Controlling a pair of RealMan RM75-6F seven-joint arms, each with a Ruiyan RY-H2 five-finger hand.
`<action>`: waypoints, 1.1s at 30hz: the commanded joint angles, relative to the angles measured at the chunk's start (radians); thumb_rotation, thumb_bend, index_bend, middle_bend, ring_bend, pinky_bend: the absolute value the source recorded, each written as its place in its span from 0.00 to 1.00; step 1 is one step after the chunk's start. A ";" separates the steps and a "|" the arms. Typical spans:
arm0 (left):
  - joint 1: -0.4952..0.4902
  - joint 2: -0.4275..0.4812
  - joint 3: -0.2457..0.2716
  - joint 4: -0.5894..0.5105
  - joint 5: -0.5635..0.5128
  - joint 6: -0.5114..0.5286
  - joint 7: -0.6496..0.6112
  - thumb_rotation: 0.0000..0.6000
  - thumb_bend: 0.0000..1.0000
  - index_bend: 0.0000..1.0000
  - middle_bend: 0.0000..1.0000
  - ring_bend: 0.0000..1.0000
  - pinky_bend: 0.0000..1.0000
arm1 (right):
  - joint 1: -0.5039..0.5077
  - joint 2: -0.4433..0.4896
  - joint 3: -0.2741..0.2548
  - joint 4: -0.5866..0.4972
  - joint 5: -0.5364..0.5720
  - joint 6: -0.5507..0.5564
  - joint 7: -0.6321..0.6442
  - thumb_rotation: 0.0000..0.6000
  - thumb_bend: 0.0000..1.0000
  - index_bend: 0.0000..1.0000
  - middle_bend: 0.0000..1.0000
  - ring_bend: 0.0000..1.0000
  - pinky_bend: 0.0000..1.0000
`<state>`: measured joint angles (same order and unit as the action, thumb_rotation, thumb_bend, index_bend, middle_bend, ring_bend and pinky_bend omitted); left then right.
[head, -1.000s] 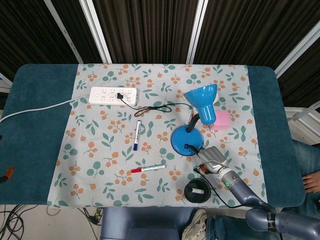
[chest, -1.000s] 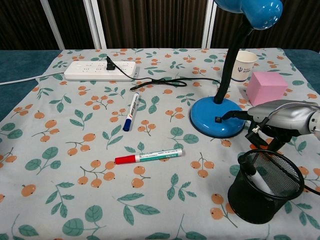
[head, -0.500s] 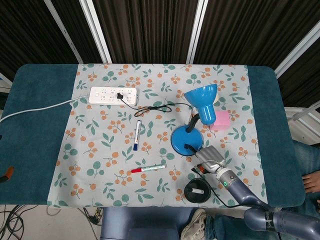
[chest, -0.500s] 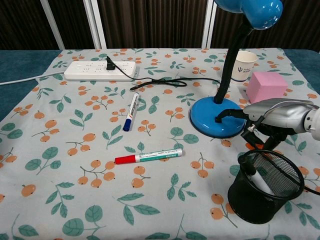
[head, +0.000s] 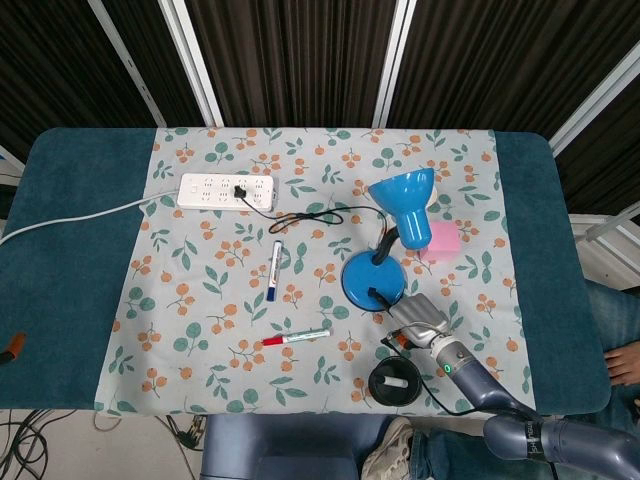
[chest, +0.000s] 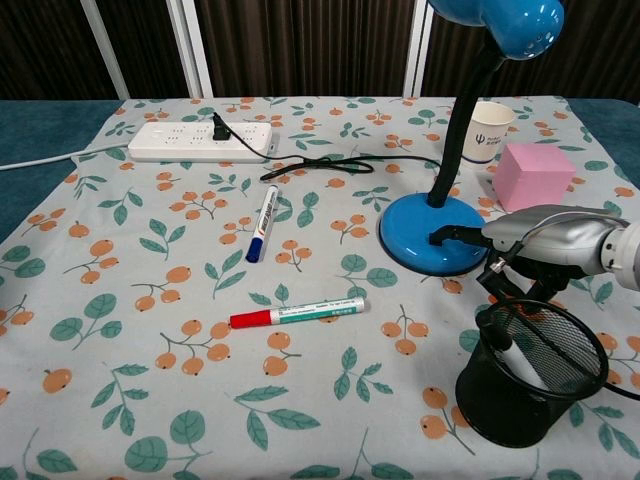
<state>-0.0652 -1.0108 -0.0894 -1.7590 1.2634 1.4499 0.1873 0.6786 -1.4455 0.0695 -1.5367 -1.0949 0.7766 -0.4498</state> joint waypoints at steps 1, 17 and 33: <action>0.000 0.000 0.000 0.000 0.000 0.000 0.000 1.00 0.28 0.04 0.04 0.00 0.10 | 0.004 0.000 -0.003 0.000 0.015 0.001 -0.008 1.00 0.52 0.00 0.71 0.82 0.99; 0.000 -0.001 0.001 -0.001 0.000 0.001 0.005 1.00 0.28 0.04 0.04 0.00 0.10 | 0.028 0.009 -0.003 0.024 0.078 -0.039 0.027 1.00 0.52 0.00 0.71 0.82 1.00; 0.001 -0.001 0.002 -0.003 0.003 0.005 0.006 1.00 0.28 0.04 0.04 0.00 0.10 | 0.059 0.051 0.000 0.018 0.110 -0.091 0.089 1.00 0.52 0.00 0.71 0.82 1.00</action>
<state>-0.0640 -1.0116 -0.0873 -1.7619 1.2663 1.4545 0.1930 0.7396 -1.3987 0.0674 -1.5139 -0.9830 0.6807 -0.3660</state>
